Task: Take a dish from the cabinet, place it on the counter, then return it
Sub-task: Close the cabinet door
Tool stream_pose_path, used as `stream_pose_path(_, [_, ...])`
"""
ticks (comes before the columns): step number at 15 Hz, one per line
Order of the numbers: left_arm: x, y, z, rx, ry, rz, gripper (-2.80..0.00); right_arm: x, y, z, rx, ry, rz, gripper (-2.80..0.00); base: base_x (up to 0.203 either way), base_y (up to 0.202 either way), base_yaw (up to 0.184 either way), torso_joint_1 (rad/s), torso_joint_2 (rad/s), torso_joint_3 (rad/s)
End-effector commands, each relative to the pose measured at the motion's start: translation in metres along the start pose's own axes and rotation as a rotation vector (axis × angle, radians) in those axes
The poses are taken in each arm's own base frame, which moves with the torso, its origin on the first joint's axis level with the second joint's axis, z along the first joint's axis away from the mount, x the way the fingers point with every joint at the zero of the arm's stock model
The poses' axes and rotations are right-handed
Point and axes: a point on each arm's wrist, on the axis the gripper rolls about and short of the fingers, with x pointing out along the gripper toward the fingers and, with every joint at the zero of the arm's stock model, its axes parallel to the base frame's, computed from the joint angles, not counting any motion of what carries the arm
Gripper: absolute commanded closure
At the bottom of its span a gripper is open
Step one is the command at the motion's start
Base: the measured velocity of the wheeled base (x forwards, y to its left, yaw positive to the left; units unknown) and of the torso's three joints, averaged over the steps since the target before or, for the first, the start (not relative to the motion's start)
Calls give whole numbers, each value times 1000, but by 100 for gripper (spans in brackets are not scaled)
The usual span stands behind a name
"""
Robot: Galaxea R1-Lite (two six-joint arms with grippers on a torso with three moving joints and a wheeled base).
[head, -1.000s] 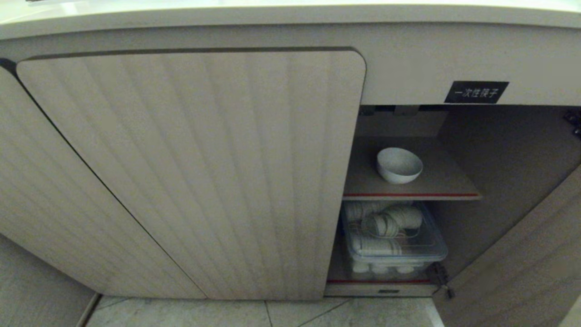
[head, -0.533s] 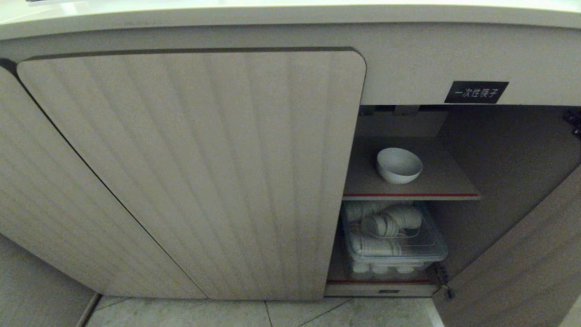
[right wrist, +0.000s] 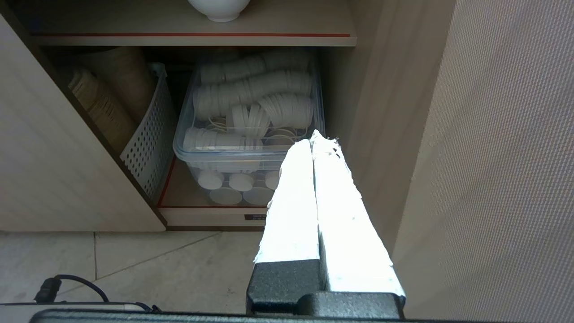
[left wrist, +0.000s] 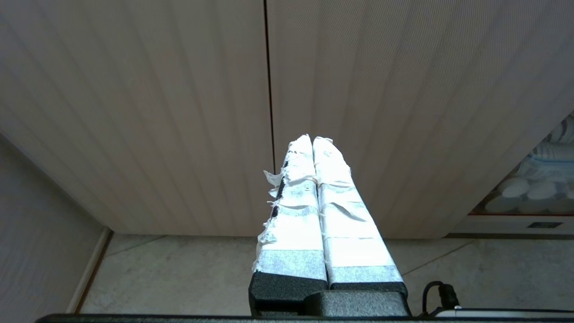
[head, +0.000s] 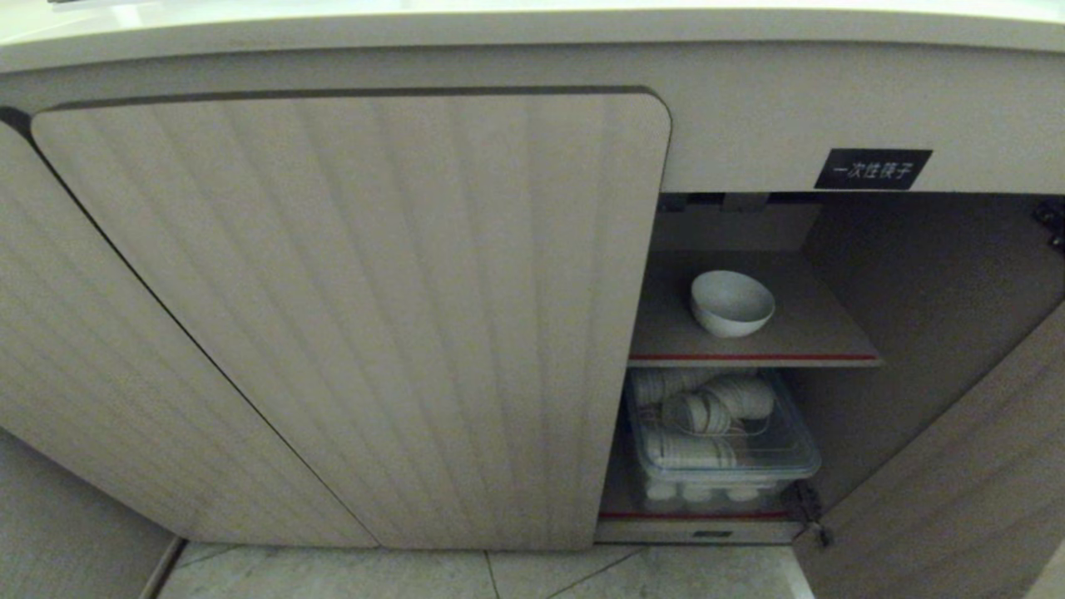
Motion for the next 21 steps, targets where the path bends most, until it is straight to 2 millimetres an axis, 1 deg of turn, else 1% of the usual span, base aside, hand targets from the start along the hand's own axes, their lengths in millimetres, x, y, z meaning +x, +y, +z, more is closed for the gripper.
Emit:
stream_pose_path(1, [0, 0, 0, 0, -1, 0, 0, 0, 0, 0, 4, -2, 1, 0, 0, 0, 0, 0, 0, 0])
stream_pose_path(21, [0, 0, 0, 0, -1, 0, 0, 0, 0, 0, 8, 0, -2, 0, 0, 0, 0, 0, 0, 0])
